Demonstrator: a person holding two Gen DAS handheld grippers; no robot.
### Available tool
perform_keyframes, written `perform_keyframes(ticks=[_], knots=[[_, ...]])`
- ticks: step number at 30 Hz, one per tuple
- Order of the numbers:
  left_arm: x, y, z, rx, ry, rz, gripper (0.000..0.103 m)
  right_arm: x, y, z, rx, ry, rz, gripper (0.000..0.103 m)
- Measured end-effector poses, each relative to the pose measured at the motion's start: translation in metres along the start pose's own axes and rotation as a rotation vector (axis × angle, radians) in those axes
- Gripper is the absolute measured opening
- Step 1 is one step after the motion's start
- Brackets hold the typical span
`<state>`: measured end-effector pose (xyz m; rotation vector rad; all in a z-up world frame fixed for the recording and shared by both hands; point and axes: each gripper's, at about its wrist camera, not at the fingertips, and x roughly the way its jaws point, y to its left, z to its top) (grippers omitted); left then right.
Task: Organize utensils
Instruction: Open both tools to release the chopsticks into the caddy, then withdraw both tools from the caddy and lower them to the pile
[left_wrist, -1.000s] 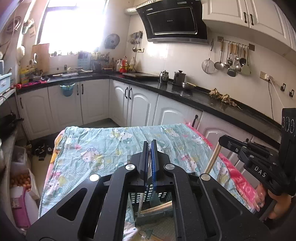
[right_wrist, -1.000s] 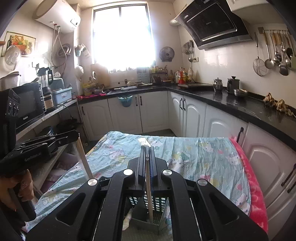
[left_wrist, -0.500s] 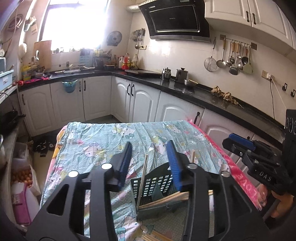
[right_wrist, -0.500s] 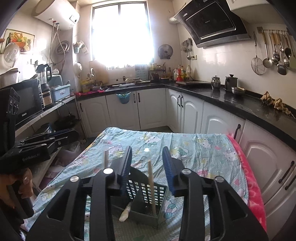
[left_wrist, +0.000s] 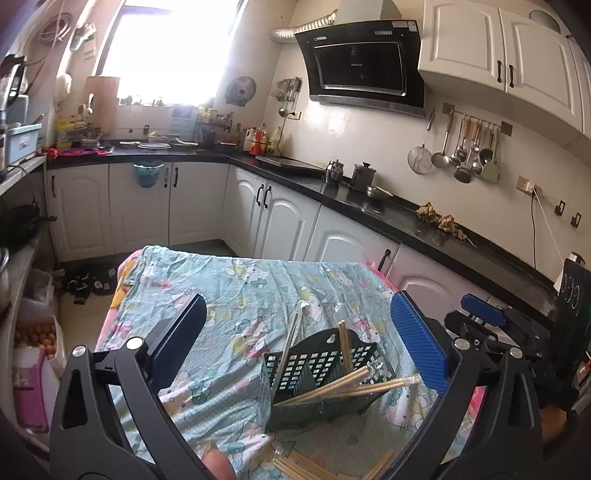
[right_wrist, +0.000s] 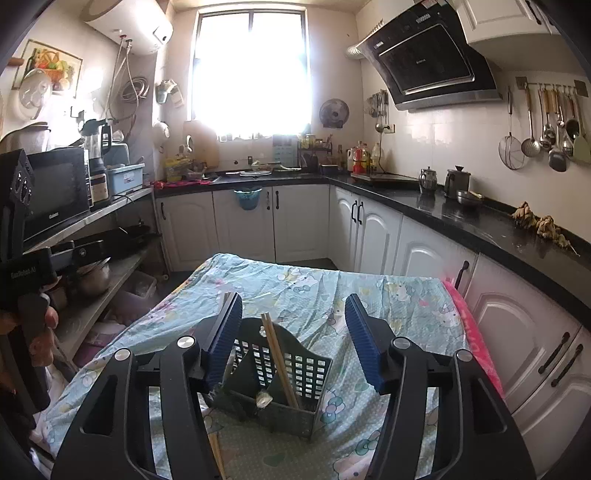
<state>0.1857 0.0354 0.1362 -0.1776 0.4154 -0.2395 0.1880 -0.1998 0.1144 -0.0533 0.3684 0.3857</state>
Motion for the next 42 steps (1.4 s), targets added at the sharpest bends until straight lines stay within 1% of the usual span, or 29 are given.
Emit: perform_keyframes(ticks=[7, 19, 26, 30, 42], knots=[[-0.015, 0.004, -0.008, -0.02, -0.004, 0.003, 0.092, -0.016, 0.008, -0.005, -0.018, -0.005, 0.01, 0.06], [-0.028, 0.011, -0.03, -0.051, 0.025, 0.007, 0.092, -0.033, 0.021, -0.018, -0.036, 0.004, 0.034, 0.062], [-0.034, 0.012, -0.046, -0.06, 0.045, -0.002, 0.092, -0.038, 0.025, -0.031, -0.039, 0.025, 0.047, 0.062], [-0.034, 0.012, -0.059, -0.065, 0.071, -0.005, 0.092, -0.039, 0.028, -0.04, -0.042, 0.044, 0.053, 0.062], [-0.027, 0.023, -0.106, -0.128, 0.175, -0.003, 0.092, -0.04, 0.033, -0.073, -0.044, 0.113, 0.067, 0.062]])
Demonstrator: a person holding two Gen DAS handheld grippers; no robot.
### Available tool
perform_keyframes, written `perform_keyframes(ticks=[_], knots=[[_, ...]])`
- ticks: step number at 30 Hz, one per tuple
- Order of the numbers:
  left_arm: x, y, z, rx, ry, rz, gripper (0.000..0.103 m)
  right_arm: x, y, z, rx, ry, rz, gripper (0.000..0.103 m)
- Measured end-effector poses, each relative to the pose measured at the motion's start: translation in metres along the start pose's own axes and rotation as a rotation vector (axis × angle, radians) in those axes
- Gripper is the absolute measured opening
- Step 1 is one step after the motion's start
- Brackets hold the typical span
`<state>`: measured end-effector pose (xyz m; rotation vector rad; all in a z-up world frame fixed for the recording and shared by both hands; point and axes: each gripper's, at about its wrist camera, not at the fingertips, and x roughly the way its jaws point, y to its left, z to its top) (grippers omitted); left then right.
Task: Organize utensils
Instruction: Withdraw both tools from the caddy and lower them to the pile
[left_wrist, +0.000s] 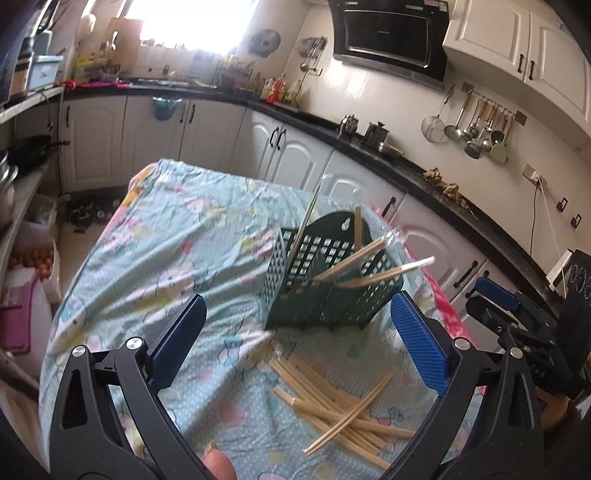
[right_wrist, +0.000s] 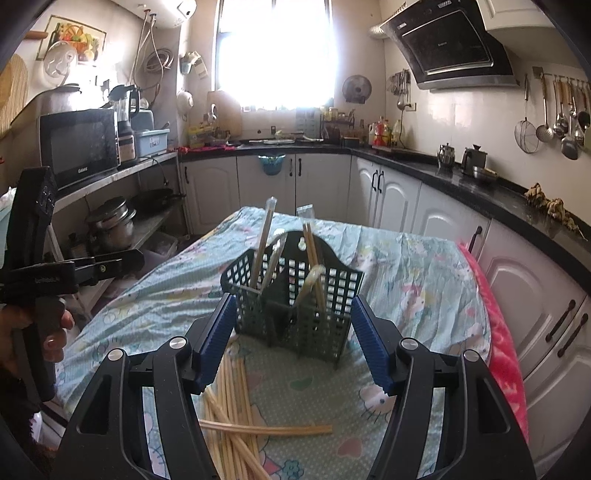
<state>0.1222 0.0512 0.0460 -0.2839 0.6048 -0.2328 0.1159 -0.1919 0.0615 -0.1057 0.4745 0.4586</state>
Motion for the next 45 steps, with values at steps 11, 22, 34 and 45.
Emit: perform_keyframes(ticks=[11, 22, 34, 45], knots=[[0.019, 0.012, -0.033, -0.041, 0.105, 0.002, 0.092, 0.012, -0.004, -0.039, 0.04, 0.104, 0.003, 0.062], [0.051, 0.026, -0.07, -0.133, 0.259, -0.023, 0.064, 0.034, -0.016, -0.081, 0.138, 0.26, -0.03, 0.062], [0.082, 0.032, -0.094, -0.225, 0.381, -0.095, 0.038, 0.071, -0.031, -0.116, 0.334, 0.439, 0.012, 0.047], [0.113, 0.041, -0.099, -0.322, 0.45, -0.137, 0.037, 0.107, -0.055, -0.124, 0.529, 0.494, 0.038, 0.046]])
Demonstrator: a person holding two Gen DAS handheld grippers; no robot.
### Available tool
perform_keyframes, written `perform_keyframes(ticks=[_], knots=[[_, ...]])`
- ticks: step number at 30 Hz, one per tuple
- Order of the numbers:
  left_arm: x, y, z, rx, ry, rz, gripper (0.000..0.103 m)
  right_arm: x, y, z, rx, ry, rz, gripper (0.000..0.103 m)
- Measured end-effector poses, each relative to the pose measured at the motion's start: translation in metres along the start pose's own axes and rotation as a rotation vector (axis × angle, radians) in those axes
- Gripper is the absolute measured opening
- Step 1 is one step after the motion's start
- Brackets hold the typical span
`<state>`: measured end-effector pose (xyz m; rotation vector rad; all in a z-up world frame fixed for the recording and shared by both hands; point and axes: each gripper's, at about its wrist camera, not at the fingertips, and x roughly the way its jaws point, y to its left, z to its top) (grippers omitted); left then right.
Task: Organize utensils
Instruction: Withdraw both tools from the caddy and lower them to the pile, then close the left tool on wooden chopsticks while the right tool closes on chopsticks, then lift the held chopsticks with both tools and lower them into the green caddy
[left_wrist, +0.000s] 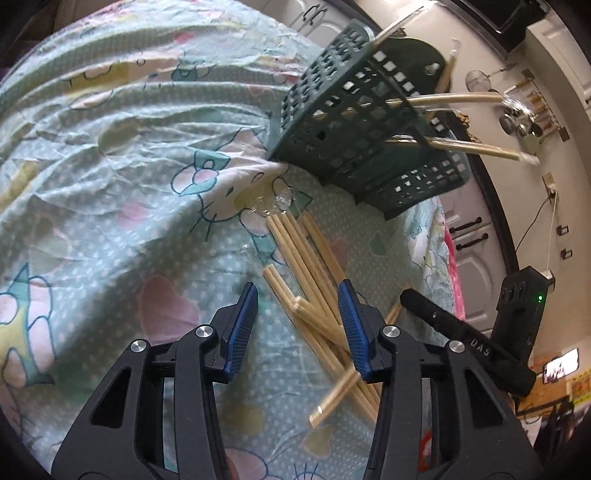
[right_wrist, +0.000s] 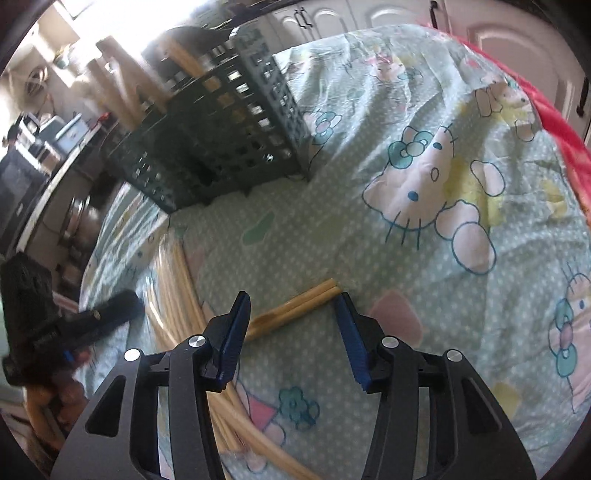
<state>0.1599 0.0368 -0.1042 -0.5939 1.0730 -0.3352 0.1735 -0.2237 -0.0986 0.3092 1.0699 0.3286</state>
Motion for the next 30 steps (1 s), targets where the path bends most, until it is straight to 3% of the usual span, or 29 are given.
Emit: perform_keyframes(ticks=[4, 6, 13, 22, 30], knots=[[0.005, 0.005, 0.006, -0.029, 0.007, -0.003, 0.035, 0.005, -0.005, 0.012, 0.053, -0.003, 0.014, 0.043], [0.006, 0.009, 0.01, -0.057, 0.008, -0.006, 0.028, 0.008, -0.009, 0.017, 0.083, -0.003, 0.021, 0.039], [0.009, 0.02, 0.018, -0.087, 0.001, 0.015, 0.011, 0.012, -0.024, 0.029, 0.141, 0.007, 0.037, 0.013], [0.002, 0.028, 0.023, -0.078, -0.008, 0.009, 0.003, -0.004, -0.021, 0.034, 0.091, -0.038, 0.06, 0.008], [-0.044, 0.018, 0.036, -0.002, -0.144, 0.048, 0.002, -0.035, -0.004, 0.039, 0.002, -0.119, 0.079, 0.007]])
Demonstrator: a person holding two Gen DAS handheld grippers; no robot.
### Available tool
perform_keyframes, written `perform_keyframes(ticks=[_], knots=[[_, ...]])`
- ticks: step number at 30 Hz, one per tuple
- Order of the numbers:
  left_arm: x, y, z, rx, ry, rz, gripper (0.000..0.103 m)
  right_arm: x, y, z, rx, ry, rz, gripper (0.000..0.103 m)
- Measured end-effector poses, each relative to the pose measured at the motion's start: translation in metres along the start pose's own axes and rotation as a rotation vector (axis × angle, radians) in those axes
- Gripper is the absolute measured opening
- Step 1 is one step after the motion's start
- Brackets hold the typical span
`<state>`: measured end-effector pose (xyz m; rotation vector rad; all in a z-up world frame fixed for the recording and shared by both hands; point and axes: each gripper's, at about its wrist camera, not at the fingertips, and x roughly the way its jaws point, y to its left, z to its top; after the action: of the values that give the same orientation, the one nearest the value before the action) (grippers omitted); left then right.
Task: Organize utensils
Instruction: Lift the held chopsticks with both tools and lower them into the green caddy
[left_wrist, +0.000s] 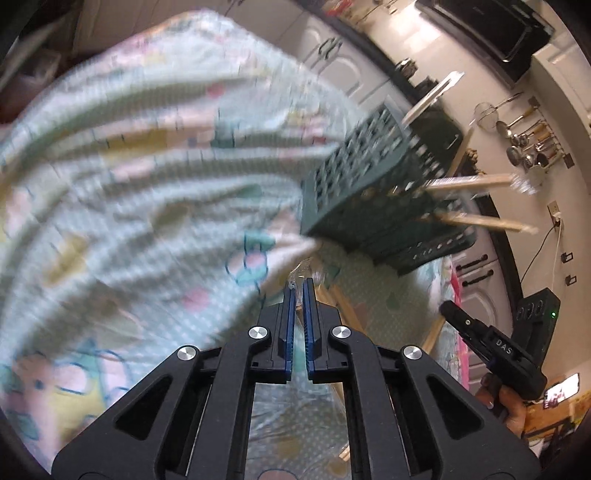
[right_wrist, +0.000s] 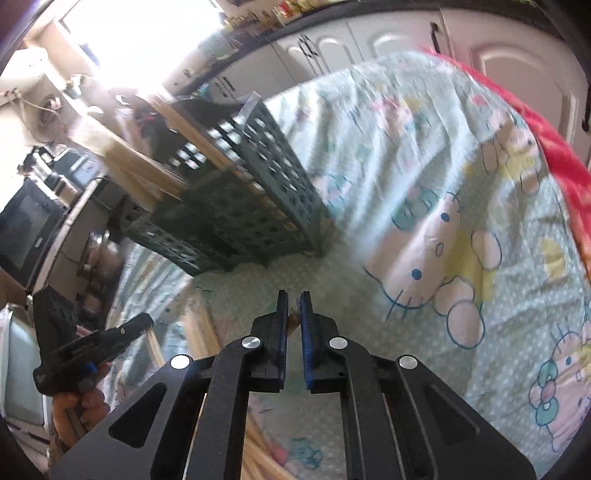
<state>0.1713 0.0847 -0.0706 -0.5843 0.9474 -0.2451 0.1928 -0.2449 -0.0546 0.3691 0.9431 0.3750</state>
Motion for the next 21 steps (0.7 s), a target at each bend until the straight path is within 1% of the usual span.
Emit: perform_keyframes(ticks=[4, 9, 13, 21], knots=[[-0.027, -0.012, 0.013, 0.044, -0.072, 0.004, 0.002, -0.017, 0.022, 0.006, -0.073, -0.055, 0.007, 0.006], [-0.065, -0.037, 0.029, 0.112, -0.154, -0.026, 0.002, -0.049, 0.052, 0.017, -0.173, -0.141, 0.015, 0.006], [-0.084, -0.062, 0.036, 0.162, -0.196, -0.054, 0.002, -0.074, 0.074, 0.025, -0.25, -0.211, 0.014, 0.005], [-0.114, -0.106, 0.045, 0.248, -0.257, -0.111, 0.002, -0.114, 0.097, 0.039, -0.339, -0.315, 0.002, 0.005]])
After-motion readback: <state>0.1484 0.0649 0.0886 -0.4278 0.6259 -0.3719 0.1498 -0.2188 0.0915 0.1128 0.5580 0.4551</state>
